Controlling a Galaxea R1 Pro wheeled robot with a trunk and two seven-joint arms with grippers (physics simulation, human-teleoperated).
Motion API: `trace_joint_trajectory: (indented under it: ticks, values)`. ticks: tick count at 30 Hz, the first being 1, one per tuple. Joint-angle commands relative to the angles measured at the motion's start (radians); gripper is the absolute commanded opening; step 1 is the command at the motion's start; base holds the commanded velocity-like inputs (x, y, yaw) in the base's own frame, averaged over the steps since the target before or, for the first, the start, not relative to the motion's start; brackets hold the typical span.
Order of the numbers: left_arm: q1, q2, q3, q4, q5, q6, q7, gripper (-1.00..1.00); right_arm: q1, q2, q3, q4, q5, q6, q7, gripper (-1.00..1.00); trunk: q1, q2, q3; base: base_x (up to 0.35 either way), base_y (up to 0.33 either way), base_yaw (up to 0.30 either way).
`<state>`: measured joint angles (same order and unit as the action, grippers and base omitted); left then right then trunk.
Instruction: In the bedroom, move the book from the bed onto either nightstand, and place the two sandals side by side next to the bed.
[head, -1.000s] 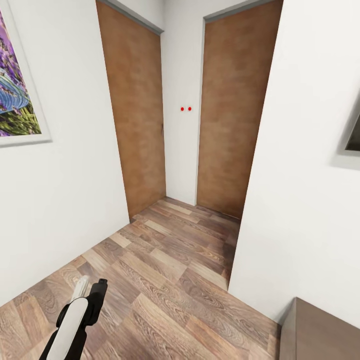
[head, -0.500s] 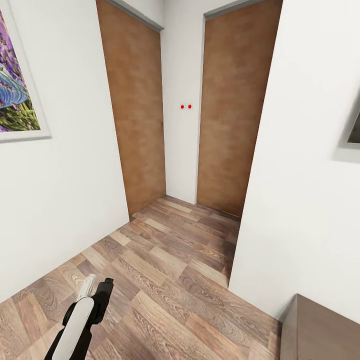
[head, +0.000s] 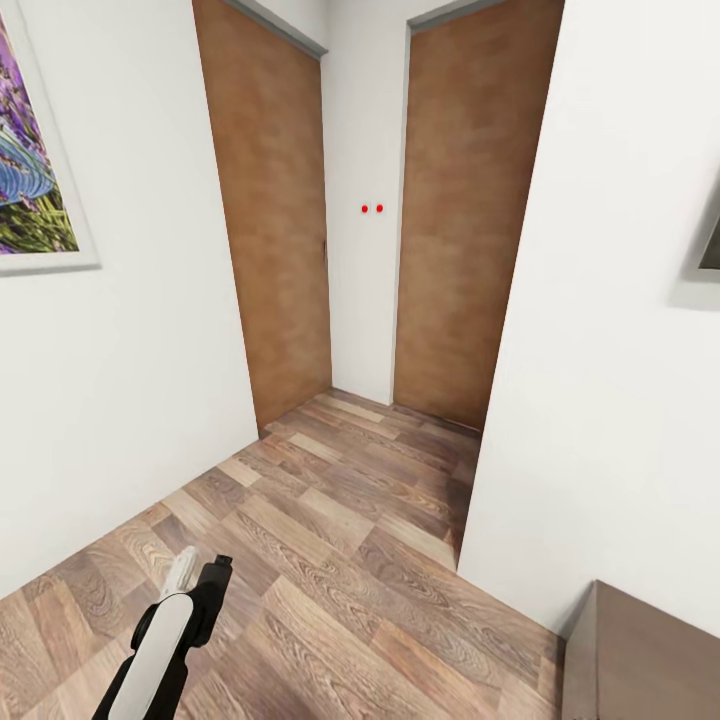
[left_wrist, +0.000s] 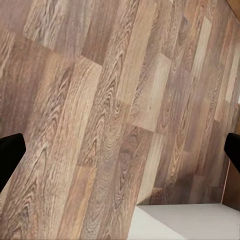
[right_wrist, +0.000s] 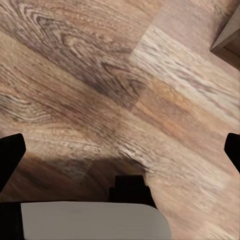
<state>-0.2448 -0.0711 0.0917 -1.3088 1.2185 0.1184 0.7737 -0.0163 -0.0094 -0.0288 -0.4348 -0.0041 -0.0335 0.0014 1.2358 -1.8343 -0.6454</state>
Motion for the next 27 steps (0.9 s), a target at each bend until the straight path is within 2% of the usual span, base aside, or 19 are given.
trace_joint_trajectory:
  ticks: [1, 23, 27]
  values:
    - [-0.001, -0.001, 0.003, -0.001, 0.002, 0.007, 0.004, 1.00, -0.001, 0.000, -0.002, 0.000, 0.000, -0.003, 0.000, 1.00, 0.004, -0.008, -0.004, 0.000, 0.000, 0.000]
    - [-0.001, -0.005, 0.002, -0.001, 0.006, 0.007, 0.002, 1.00, -0.001, 0.000, -0.002, -0.001, 0.000, -0.004, 0.000, 1.00, 0.088, -0.162, -0.073, 0.000, 0.000, 0.000]
    - [-0.001, -0.007, 0.002, -0.001, 0.006, 0.007, 0.002, 1.00, -0.001, 0.000, -0.002, -0.034, 0.000, -0.005, 0.005, 1.00, 0.104, -0.190, -0.086, 0.000, 0.000, 0.000]
